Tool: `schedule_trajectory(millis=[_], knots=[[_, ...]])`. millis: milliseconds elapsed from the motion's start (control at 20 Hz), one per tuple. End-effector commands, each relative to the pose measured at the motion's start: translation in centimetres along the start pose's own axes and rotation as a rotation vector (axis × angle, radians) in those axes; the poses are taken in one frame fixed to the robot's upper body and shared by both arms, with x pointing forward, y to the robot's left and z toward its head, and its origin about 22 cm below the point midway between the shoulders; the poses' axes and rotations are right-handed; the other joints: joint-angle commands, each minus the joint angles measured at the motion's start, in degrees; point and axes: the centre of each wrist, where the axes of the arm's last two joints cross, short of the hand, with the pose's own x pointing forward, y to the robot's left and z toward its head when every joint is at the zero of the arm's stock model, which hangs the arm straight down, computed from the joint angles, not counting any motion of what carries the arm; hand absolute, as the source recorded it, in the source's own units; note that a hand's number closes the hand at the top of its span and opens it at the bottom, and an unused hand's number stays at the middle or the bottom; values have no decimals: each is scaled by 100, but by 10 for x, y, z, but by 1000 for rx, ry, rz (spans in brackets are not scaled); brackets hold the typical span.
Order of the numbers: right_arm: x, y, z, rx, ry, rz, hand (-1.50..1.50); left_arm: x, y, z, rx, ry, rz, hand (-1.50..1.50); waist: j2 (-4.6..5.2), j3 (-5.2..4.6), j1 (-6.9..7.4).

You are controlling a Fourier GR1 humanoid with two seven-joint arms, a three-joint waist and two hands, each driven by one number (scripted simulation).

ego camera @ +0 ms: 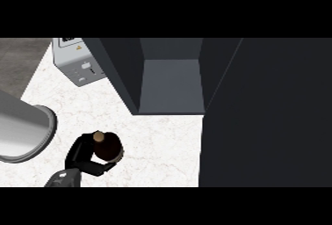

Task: Pick up the wine, place it into the cabinet and close the cabinet

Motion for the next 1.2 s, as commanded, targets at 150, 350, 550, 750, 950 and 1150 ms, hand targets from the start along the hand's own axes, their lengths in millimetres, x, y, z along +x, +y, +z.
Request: schedule_trajectory(millis=[150, 350, 550, 750, 950, 1150], knots=[[1, 0, 0, -8, 6, 3, -150, -42, -9, 89, 191, -111, 65, 150, -1, -13, 88], [-8, -3, -16, -18, 10, 8, -150, -37, -18, 87, 162, -146, 121, 150, -4, -6, 134], [-8, 6, -8, -26, -3, 0, -150, -23, -33, 69, 91, -207, 162, 150, -9, -5, 89], [-4, -2, -15, -19, 23, -6, -150, 0, -31, 85, 65, -252, 146, 150, -13, -2, 126], [3, 7, -12, -27, 7, -16, -150, 33, -60, 70, 48, -245, 173, 150, -8, -5, 92], [-6, -8, -16, 7, 20, -10, -150, 69, -79, 67, 32, -250, 167, 150, 1, -5, 77]])
